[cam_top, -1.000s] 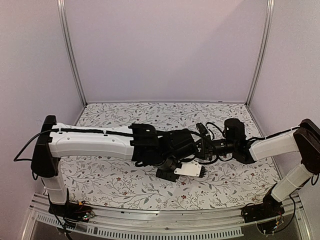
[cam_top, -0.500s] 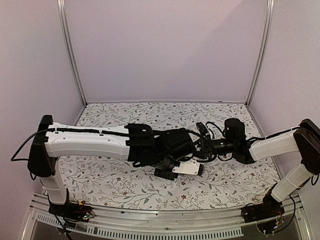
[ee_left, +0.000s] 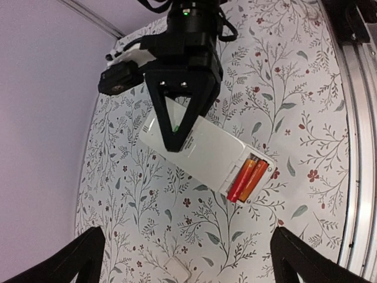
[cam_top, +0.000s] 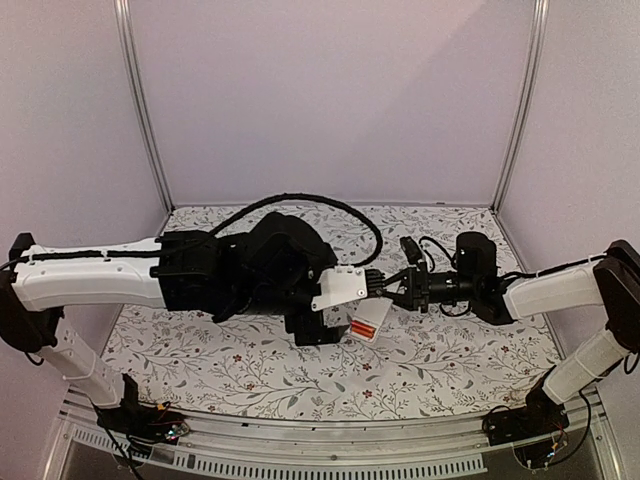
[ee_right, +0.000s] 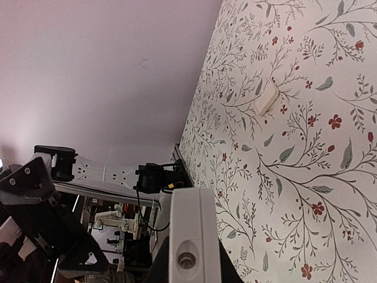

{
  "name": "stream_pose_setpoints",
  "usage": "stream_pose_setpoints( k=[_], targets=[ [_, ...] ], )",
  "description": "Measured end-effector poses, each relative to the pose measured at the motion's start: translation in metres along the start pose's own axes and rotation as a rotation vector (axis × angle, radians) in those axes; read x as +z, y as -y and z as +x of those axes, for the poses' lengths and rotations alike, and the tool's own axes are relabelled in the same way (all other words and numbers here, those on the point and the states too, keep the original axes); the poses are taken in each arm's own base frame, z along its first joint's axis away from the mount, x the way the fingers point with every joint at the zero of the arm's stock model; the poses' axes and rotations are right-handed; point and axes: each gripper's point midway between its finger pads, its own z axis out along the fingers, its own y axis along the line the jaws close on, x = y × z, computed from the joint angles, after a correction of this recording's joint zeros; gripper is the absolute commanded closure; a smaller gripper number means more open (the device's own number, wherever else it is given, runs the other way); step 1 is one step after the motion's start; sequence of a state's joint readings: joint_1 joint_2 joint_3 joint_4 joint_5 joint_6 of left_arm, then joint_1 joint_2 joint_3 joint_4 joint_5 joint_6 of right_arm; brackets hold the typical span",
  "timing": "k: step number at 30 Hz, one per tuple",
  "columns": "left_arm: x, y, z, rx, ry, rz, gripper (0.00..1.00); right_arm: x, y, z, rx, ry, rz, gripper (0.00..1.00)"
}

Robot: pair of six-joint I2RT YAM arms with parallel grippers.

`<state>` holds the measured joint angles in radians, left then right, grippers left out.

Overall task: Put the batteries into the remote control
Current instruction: Load the battery into the battery compartment.

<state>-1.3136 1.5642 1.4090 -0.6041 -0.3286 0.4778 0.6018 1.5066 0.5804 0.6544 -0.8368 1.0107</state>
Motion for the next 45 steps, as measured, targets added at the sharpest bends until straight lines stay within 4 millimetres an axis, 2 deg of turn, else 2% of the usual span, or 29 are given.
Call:
stream_pose_setpoints(
  k=[6,9,11,15,19,21,24,26,29,33,36,39,43,45],
  targets=[
    [-0.029,-0.043,0.006,-0.373,0.159,-0.154,0.00,-0.011,-0.015,-0.018,-0.037,0.097,0.014,1.00],
    [-0.031,-0.050,0.000,-0.484,0.221,-0.204,0.00,-0.016,-0.020,-0.027,-0.041,0.153,0.028,1.00],
    [-0.027,-0.045,-0.001,-0.517,0.252,-0.226,0.00,-0.018,-0.021,-0.032,-0.031,0.184,0.041,1.00],
    [-0.011,-0.018,0.005,-0.539,0.277,-0.226,0.01,-0.023,-0.027,-0.038,-0.039,0.225,0.046,1.00],
    [-0.011,-0.021,0.004,-0.645,0.348,-0.172,0.16,-0.023,-0.033,-0.035,-0.057,0.213,0.030,1.00],
    [-0.019,-0.035,0.010,-0.731,0.401,-0.165,0.28,-0.022,-0.034,-0.033,-0.063,0.198,0.022,1.00],
    [-0.032,-0.058,0.018,-0.842,0.439,-0.203,0.38,-0.022,-0.037,-0.029,-0.071,0.179,0.010,1.00],
    [-0.035,-0.067,0.023,-0.887,0.431,-0.249,0.41,-0.022,-0.040,-0.029,-0.075,0.176,0.002,1.00],
    [-0.027,-0.067,0.025,-0.890,0.361,-0.303,0.48,-0.024,-0.045,-0.029,-0.073,0.181,-0.007,1.00],
    [-0.006,-0.052,0.025,-0.833,0.257,-0.328,0.54,-0.025,-0.043,-0.029,-0.039,0.183,0.000,1.00],
    [0.009,-0.040,0.028,-0.785,0.188,-0.335,0.49,-0.025,-0.038,-0.029,-0.016,0.186,0.021,1.00],
    [0.017,-0.034,0.035,-0.763,0.138,-0.335,0.34,-0.025,-0.034,-0.028,-0.009,0.186,0.034,1.00],
    [0.010,-0.034,0.038,-0.791,0.159,-0.333,0.11,-0.025,-0.027,-0.029,-0.001,0.201,0.057,1.00],
    [0.005,-0.030,0.041,-0.792,0.183,-0.318,0.05,-0.026,-0.024,-0.030,0.005,0.213,0.069,1.00]
  ],
)
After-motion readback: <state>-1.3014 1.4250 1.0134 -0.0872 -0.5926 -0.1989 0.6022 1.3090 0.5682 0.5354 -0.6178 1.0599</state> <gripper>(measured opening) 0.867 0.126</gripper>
